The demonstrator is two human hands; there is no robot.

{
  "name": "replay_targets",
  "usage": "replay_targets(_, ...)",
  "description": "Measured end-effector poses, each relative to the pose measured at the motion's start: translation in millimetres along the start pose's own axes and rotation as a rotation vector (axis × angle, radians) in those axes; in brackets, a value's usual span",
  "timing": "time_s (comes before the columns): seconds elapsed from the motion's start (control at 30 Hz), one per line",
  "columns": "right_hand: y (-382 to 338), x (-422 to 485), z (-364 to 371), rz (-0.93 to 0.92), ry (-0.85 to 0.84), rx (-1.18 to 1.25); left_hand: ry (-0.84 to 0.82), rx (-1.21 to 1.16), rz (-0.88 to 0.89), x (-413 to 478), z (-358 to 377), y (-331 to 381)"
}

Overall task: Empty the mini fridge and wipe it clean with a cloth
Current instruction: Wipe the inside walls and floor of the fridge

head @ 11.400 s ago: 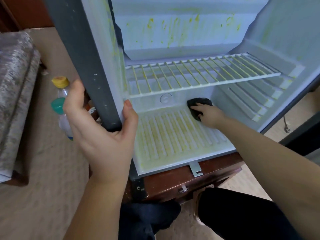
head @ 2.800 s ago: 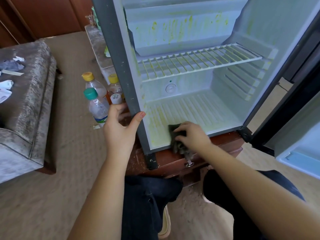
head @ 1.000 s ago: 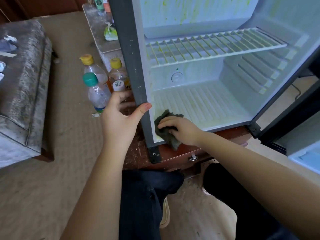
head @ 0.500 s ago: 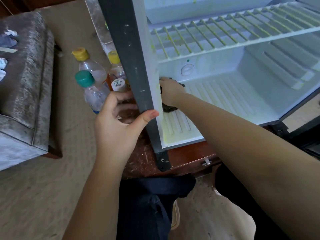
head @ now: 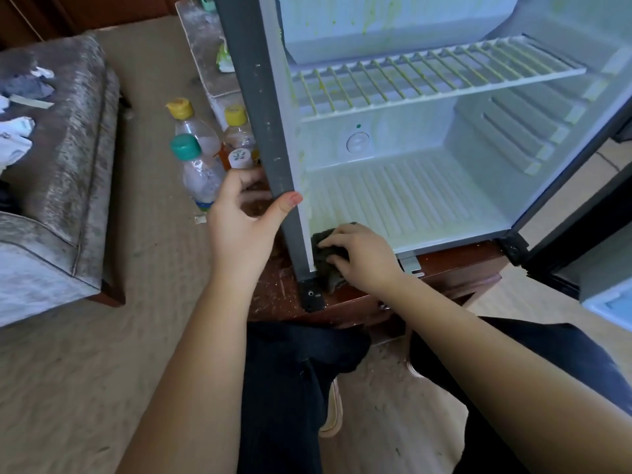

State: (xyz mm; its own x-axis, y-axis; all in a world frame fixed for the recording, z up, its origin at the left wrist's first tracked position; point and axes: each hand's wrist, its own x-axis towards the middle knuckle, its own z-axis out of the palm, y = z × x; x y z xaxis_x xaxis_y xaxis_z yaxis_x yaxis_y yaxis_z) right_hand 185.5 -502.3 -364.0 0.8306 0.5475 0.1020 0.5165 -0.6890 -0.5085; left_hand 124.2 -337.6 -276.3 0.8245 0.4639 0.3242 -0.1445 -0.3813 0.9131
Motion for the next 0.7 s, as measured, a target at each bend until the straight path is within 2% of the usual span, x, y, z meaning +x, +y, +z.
replay_targets(0.17, -3.7, -14.9, 9.0, 0.034, 0.059, 0.076, 0.047, 0.007, 0.015, -5.4, 6.1, -0.7)
replay_targets(0.47, -13.9, -4.8, 11.7, 0.005, 0.05, -0.159, 0.043, 0.019, 0.018, -3.6, 6.8, -6.8)
replay_targets(0.7, 0.4, -42.9, -4.8, 0.196, 0.096, 0.061, 0.042, 0.01, 0.017, -6.7, 7.1, -5.7)
